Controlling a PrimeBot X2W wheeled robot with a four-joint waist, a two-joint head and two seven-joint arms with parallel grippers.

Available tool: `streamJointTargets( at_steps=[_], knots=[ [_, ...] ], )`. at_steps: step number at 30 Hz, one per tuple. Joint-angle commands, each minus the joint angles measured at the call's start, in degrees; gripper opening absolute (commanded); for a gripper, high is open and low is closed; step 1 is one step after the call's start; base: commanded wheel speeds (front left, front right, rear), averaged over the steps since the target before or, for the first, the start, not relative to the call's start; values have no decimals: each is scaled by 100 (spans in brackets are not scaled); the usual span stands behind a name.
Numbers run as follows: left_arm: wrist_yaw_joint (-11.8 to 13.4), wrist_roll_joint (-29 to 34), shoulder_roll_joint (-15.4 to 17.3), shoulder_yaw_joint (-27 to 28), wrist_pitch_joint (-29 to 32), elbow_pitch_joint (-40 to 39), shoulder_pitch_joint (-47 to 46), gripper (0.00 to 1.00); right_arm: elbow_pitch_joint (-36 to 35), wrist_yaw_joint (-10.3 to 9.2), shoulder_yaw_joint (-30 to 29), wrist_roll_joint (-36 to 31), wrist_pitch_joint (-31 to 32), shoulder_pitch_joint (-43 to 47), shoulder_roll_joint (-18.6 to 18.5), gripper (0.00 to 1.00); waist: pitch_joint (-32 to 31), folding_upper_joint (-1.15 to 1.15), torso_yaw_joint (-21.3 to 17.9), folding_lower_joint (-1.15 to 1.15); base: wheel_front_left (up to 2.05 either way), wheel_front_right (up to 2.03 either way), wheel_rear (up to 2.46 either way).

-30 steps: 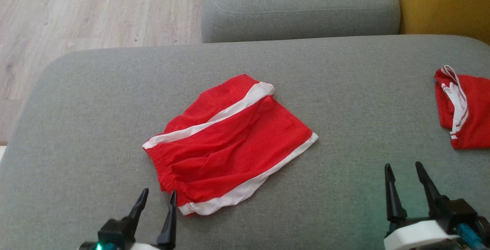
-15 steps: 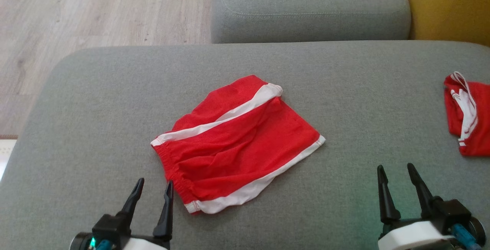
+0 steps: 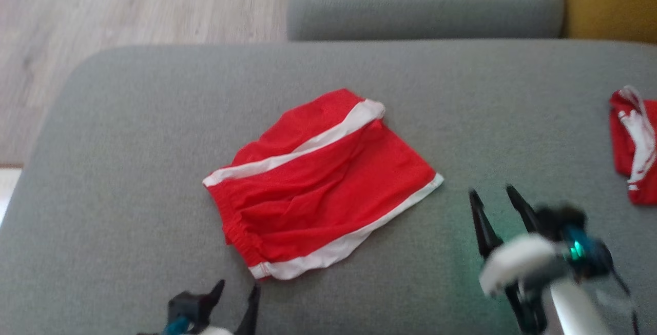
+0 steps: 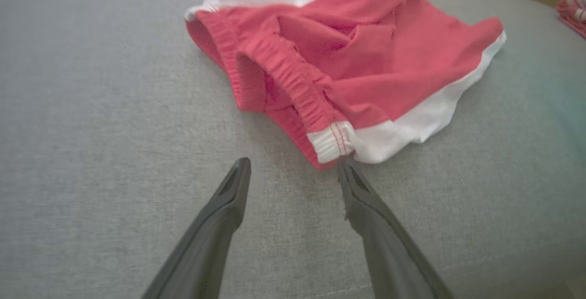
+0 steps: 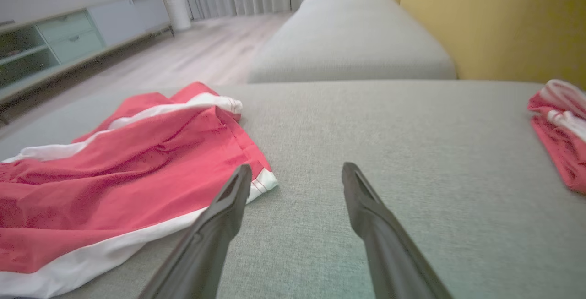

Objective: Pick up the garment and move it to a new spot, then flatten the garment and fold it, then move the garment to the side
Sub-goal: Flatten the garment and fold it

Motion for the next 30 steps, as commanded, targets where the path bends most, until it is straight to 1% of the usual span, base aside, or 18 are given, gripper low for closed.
streamJointTargets(
  at_steps=[1, 5, 9, 13, 18, 24, 30],
  knots=[
    [32, -35, -33, 113, 145, -211, -369, 100, -50, 41, 205, 48, 270, -470, -62, 100, 187, 0, 77, 0, 0, 0, 0],
    [-5, -203, -44, -128, 800, -386, -530, 100, 465, 41, 395, 130, 1112, -1116, -151, 100, 466, 0, 207, 0, 0, 0, 0],
    [3, -294, -49, -288, 1057, -587, -648, 100, 966, 41, 483, 168, 1481, -1573, -182, 100, 661, 0, 324, 0, 0, 0, 0],
    [-35, -390, -51, -391, 1140, -719, -731, 100, 1309, 41, 492, 237, 1488, -1821, -177, 100, 792, 0, 425, 0, 0, 0, 0],
    [-52, -571, -52, -406, 1222, -838, -737, 100, 1579, 41, 611, 412, 1428, -1978, -155, 100, 845, 0, 459, 0, 0, 0, 0],
    [-74, -657, -30, -431, 1308, -826, -734, 100, 1764, 41, 772, 556, 1354, -2132, -185, 100, 858, 0, 407, 0, 0, 0, 0],
    [-17, -682, -9, -396, 1273, -776, -798, 100, 1903, 41, 848, 617, 1262, -2234, -210, 100, 883, 0, 353, 0, 0, 0, 0]
  ],
)
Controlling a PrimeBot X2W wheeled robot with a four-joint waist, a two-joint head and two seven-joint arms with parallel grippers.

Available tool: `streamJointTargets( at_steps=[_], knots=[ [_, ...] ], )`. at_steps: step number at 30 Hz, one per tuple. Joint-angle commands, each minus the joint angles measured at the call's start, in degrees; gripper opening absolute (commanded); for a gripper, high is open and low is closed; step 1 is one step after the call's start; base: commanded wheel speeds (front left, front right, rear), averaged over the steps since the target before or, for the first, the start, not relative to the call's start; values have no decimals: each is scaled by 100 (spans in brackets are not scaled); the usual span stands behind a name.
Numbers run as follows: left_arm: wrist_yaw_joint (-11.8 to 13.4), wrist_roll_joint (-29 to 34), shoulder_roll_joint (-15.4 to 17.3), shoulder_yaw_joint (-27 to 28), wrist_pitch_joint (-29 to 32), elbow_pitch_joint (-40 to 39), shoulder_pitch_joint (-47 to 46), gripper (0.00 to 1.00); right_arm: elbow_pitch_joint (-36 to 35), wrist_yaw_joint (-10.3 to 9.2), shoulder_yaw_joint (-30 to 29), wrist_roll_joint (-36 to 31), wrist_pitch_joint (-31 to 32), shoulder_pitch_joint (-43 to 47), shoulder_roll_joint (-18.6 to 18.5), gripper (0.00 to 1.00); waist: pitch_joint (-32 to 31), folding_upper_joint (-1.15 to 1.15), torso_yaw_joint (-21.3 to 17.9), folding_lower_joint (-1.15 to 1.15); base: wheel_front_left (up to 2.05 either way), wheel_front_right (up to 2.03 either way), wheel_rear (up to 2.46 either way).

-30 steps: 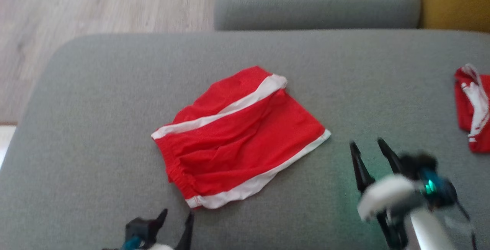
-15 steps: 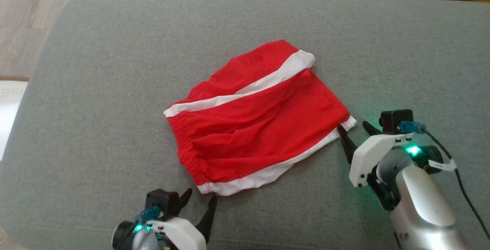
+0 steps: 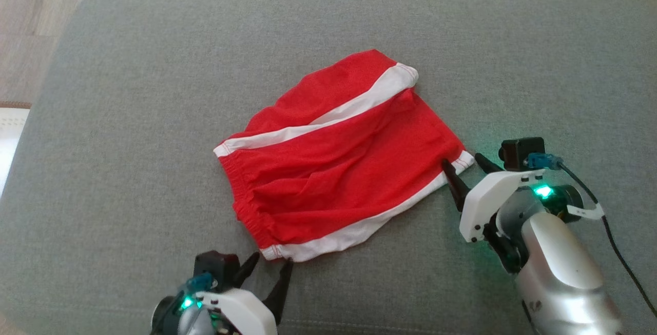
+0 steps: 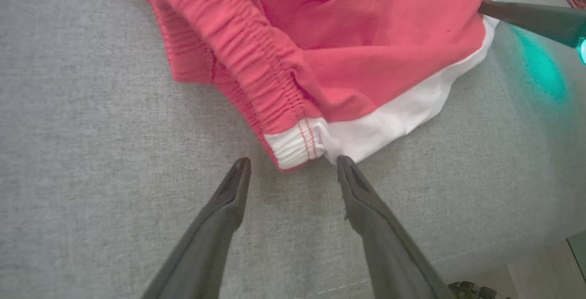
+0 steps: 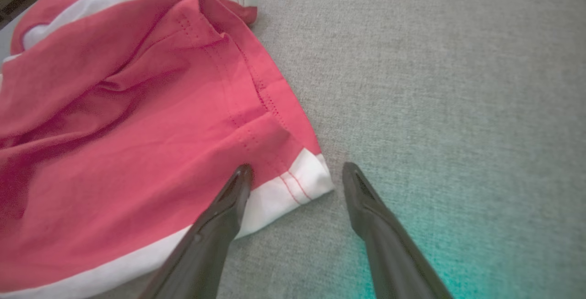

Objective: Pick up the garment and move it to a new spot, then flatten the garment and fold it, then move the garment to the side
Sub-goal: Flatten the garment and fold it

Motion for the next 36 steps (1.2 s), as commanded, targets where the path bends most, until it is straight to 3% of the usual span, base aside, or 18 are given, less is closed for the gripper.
streamJointTargets(
  at_steps=[1, 10, 11, 12, 13, 14, 20, 24, 30, 36],
  knots=[
    [6, -53, -3, 163, -58, -184, -291, 100, -87, 41, 146, 35, -67, -218, -27, 100, 11, 0, -7, 0, 0, 0, 0],
    [-92, -109, 57, 93, -55, -146, -402, 100, 69, 41, 241, 116, -129, -313, -44, 100, 57, 0, -38, 0, 0, 0, 0],
    [-111, -102, 70, 67, -41, -128, -416, 100, 93, 41, 263, 125, -117, -324, -45, 96, 62, 0, -39, 0, 0, 0, 0],
    [-131, -100, 78, 44, -37, -110, -432, 82, 109, 41, 275, 143, -123, -336, -43, 84, 67, 0, -40, 0, 0, 0, 0],
    [-155, -123, 78, 25, -10, -76, -444, 37, 128, 41, 258, 191, -133, -345, -35, 41, 68, 0, -41, 0, 0, 0, 0],
    [-182, -139, 79, -1, 17, -43, -461, 0, 151, 41, 236, 280, -127, -353, -16, 0, 67, 0, -44, 0, 0, 0, 0],
    [-218, -247, 93, 41, -96, 43, -616, 0, 62, 41, 75, 922, -223, -387, 68, 0, -15, 0, -109, 0, 0, 0, 0],
    [-302, -523, 169, 184, -55, -242, -578, 0, -368, 41, -93, 1432, -229, -222, 60, 0, -142, 0, -218, 0, 0, 0, 0],
    [-385, -1057, 401, 424, 340, -1388, -231, 0, -1819, 41, -388, 2154, 102, 243, -178, 0, -328, 0, -470, 0, 0, 0, 0],
    [-500, -1811, 581, 397, 981, -2848, 36, 0, -3842, 41, -1133, 2636, 772, 983, -292, 0, -548, 0, -614, 0, 0, 0, 0]
  ],
)
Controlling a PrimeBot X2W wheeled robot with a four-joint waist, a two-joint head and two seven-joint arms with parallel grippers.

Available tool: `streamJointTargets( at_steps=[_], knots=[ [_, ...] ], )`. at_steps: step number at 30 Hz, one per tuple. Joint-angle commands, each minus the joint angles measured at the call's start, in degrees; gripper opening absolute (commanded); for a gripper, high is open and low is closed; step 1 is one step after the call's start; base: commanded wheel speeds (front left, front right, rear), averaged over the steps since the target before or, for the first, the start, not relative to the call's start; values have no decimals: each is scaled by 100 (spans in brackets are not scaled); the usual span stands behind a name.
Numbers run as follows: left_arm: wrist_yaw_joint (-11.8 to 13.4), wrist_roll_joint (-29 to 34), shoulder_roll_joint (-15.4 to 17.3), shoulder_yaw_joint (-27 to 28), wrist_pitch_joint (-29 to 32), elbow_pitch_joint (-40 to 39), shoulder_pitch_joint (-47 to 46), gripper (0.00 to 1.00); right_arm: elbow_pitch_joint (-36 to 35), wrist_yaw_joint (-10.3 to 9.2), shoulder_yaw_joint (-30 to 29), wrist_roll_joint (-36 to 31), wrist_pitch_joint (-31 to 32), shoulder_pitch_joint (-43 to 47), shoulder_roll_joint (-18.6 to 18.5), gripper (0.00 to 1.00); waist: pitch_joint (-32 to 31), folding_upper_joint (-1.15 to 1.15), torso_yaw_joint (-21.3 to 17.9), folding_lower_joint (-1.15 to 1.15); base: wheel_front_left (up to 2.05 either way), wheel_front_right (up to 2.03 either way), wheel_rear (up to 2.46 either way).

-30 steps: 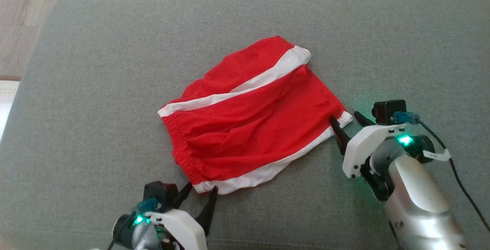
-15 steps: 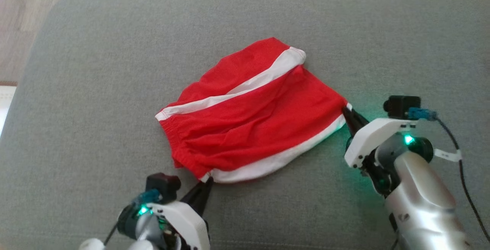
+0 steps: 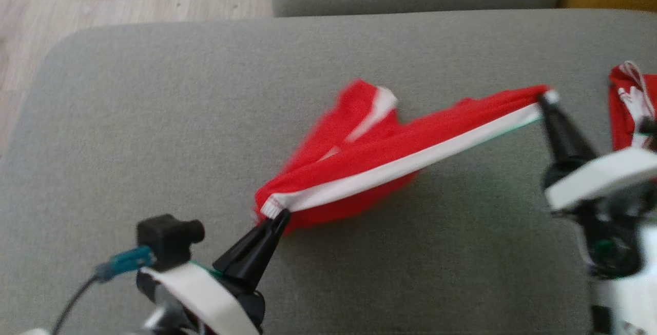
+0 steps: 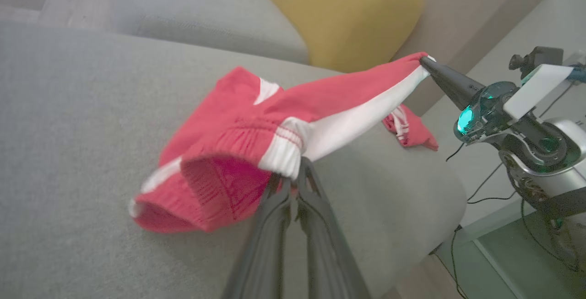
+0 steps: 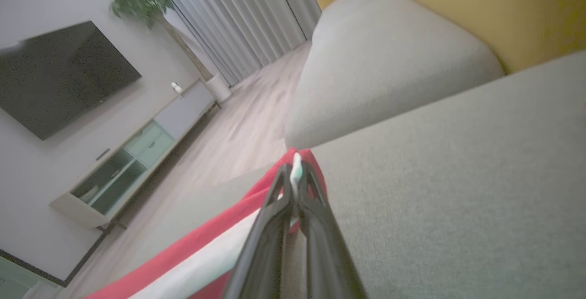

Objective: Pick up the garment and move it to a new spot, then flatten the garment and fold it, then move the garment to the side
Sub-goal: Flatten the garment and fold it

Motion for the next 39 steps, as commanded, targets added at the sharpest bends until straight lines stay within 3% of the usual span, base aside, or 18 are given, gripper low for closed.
streamJointTargets(
  at_steps=[1, 7, 11, 14, 17, 22, 26, 31, 35, 39],
  knots=[
    [-39, -200, 141, 207, 132, -594, -172, 0, -728, 41, -149, 113, 195, -15, -47, 0, -88, 0, -79, 0, 0, 0, 0],
    [-83, -1073, 461, 391, 784, -2047, -470, 0, -2913, 41, -1138, 554, 1191, 209, 285, 0, -141, 0, -238, 0, 0, 0, 0],
    [-8, -1539, 635, 656, 1276, -2382, -1156, 0, -3531, 41, -1468, 745, 1804, -221, 364, 0, -16, 0, -351, 0, 0, 0, 0],
    [78, -1960, 646, 739, 1655, -2196, -1910, 0, -3349, 41, -1550, 553, 2068, -777, 370, 0, 165, 0, -372, 0, 0, 0, 0],
    [142, -2046, 685, 755, 1963, -1564, -2789, 0, -2724, 41, -1549, 280, 2114, -1429, 372, 0, 471, 0, -328, 0, 0, 0, 0],
    [218, -1766, 428, 585, 2014, 53, -4346, 0, -1160, 41, -1398, -291, 1784, -2846, 373, 0, 1015, 0, -171, 0, 0, 0, 0],
    [231, -1047, 159, 498, 1348, 1644, -5668, 0, 296, 41, -1477, -881, 1106, -4221, 373, 0, 1383, 0, -73, 0, 0, 0, 0],
    [97, -75, -126, 399, -606, 3166, -6813, 0, 1746, 41, -1479, -906, -164, -5545, 373, 0, 1647, 0, -50, 0, 0, 0, 0],
    [-30, 230, -236, 146, -1677, 3980, -6931, 0, 2343, 41, -1073, -854, -850, -5476, 374, 0, 1707, 0, -108, 0, 0, 0, 0],
    [-97, 460, -178, -172, -2393, 4515, -6395, 0, 2526, 41, -729, -432, -1282, -4496, 374, 0, 1604, 0, -208, 0, 0, 0, 0]
  ],
)
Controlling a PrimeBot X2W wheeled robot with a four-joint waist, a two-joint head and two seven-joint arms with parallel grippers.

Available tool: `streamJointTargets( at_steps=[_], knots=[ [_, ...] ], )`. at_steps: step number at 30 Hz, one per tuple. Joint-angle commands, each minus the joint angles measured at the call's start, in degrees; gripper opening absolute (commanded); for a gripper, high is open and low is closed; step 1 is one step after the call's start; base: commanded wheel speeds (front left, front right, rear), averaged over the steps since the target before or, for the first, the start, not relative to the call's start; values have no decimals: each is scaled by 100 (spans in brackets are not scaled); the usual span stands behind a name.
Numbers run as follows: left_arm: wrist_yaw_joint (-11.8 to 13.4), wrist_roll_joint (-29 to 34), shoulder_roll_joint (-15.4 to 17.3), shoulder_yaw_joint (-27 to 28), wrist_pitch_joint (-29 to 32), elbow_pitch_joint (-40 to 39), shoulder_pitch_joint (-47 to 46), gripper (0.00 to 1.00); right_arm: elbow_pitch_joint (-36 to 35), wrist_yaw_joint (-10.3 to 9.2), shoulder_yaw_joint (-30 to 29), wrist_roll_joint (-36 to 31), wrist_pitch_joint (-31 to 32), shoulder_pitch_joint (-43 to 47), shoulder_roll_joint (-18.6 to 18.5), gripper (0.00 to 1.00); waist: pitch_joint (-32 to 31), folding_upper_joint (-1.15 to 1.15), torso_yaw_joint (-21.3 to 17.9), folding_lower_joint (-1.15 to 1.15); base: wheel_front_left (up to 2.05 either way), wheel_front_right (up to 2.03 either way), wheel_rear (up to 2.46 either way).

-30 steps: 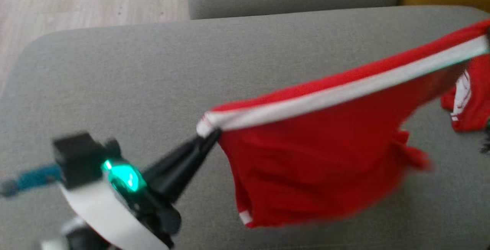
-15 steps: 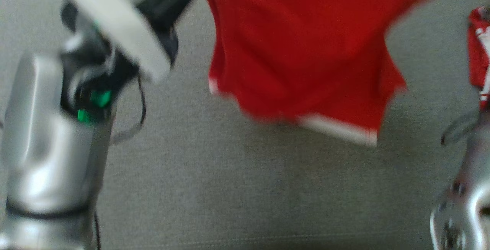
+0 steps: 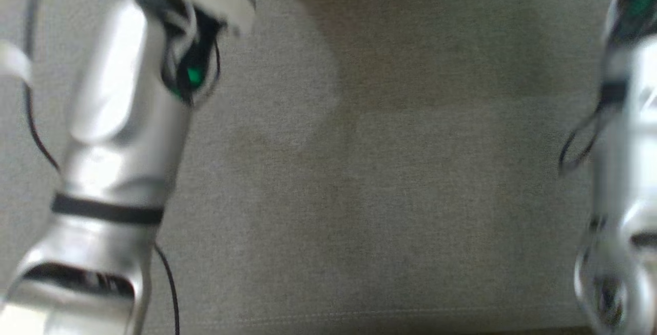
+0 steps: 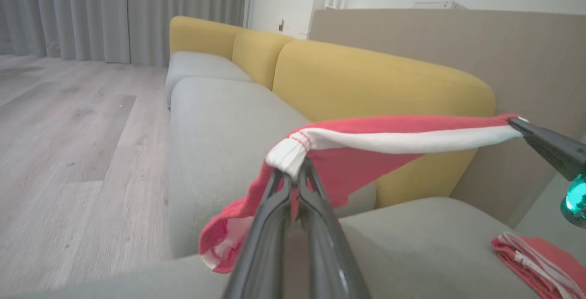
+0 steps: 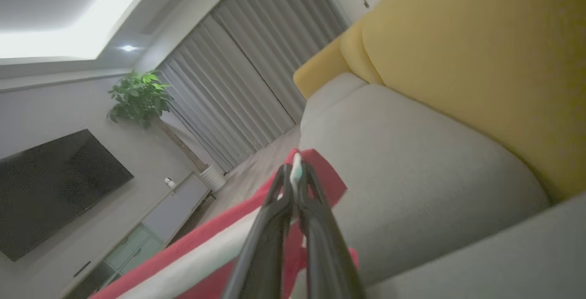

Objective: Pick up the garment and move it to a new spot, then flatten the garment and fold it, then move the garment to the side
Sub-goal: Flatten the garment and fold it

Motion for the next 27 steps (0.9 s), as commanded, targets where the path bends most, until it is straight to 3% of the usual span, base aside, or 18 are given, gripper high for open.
streamJointTargets(
  at_steps=[1, 8, 12, 15, 19, 23, 27],
  knots=[
    [-29, -34, 203, 55, -228, -92, 289, 0, -167, 41, 224, 220, -174, 591, 38, 0, -69, 0, -111, 0, 0, 0, 0],
    [-59, -268, 369, -274, -570, -519, 2506, 0, -672, 41, 787, 429, -321, 2866, 38, 0, -357, 0, -264, 0, 0, 0, 0],
    [-48, -431, 515, -579, -371, -1243, 4038, 0, -1404, 41, 683, 313, -220, 4345, 38, 0, -776, 0, -161, 0, 0, 0, 0],
    [109, -573, 711, -729, -30, -1986, 5070, 0, -2183, 41, 414, 365, -31, 5531, 38, 0, -1085, 0, -38, 0, 0, 0, 0],
    [496, -721, 974, -865, 510, -3041, 6199, 0, -3368, 41, 58, 443, 333, 7033, 38, 0, -1361, 0, 107, 0, 0, 0, 0],
    [725, -848, 1088, -904, 792, -3759, 6733, 0, -4130, 41, -118, 484, 616, 7707, 38, 0, -1429, 0, 161, 0, 0, 0, 0],
    [863, -1029, 1069, -849, 970, -4322, 6855, 0, -4559, 41, -294, 373, 931, 7571, 38, 0, -1417, 0, 270, 0, 0, 0, 0]
  ],
)
